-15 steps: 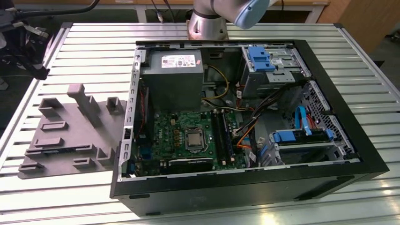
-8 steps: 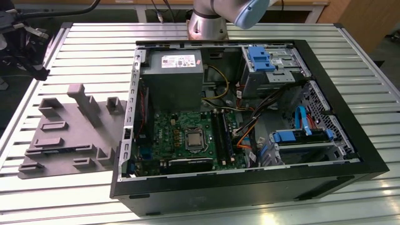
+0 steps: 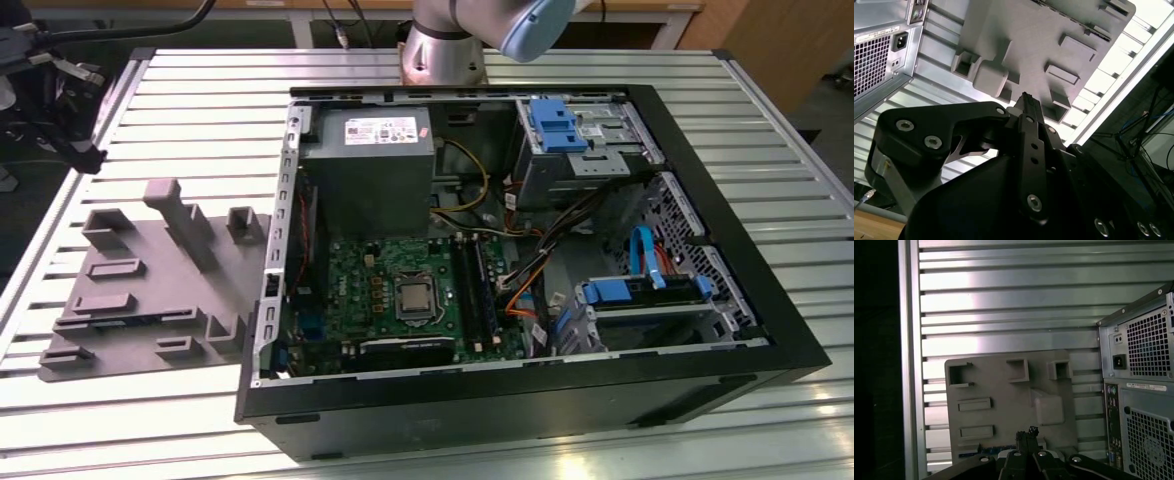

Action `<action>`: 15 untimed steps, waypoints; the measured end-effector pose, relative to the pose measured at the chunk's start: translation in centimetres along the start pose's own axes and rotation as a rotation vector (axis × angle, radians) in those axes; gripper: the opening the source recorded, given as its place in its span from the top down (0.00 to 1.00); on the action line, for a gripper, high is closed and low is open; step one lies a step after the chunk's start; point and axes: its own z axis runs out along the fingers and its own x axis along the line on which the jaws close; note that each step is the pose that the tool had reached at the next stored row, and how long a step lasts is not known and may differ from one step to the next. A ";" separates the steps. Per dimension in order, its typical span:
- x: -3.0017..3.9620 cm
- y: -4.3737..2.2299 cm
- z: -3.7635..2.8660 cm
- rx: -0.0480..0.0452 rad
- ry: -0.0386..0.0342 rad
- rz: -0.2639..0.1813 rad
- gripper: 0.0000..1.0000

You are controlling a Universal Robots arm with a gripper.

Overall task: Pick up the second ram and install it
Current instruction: 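Reach for the second ram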

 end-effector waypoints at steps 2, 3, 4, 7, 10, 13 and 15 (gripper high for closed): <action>0.00 -0.05 0.05 0.0000 0.0001 0.000 0.89; 0.00 -0.08 0.08 0.0000 0.0001 0.000 0.89; 0.00 -0.12 0.12 0.0000 0.0001 0.000 0.89; 0.02 -0.25 0.26 0.0000 0.0002 0.000 0.89; 0.04 -0.39 0.38 0.0001 0.0003 0.000 0.89; 0.08 -0.54 0.51 0.0002 0.0004 0.000 0.89; 0.11 -0.65 0.60 0.0001 0.0003 0.000 0.89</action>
